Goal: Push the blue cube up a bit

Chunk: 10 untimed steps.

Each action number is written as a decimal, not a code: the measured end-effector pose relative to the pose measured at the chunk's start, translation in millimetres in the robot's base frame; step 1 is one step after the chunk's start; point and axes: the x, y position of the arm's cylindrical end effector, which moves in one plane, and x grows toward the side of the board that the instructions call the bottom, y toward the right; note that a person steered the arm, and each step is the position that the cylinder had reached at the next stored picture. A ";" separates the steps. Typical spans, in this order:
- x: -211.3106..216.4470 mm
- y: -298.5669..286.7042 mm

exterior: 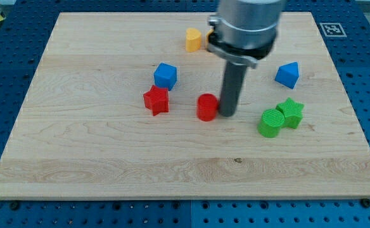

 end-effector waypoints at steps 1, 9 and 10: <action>-6.6 -45.7; -71.4 -104.5; -90.0 -116.0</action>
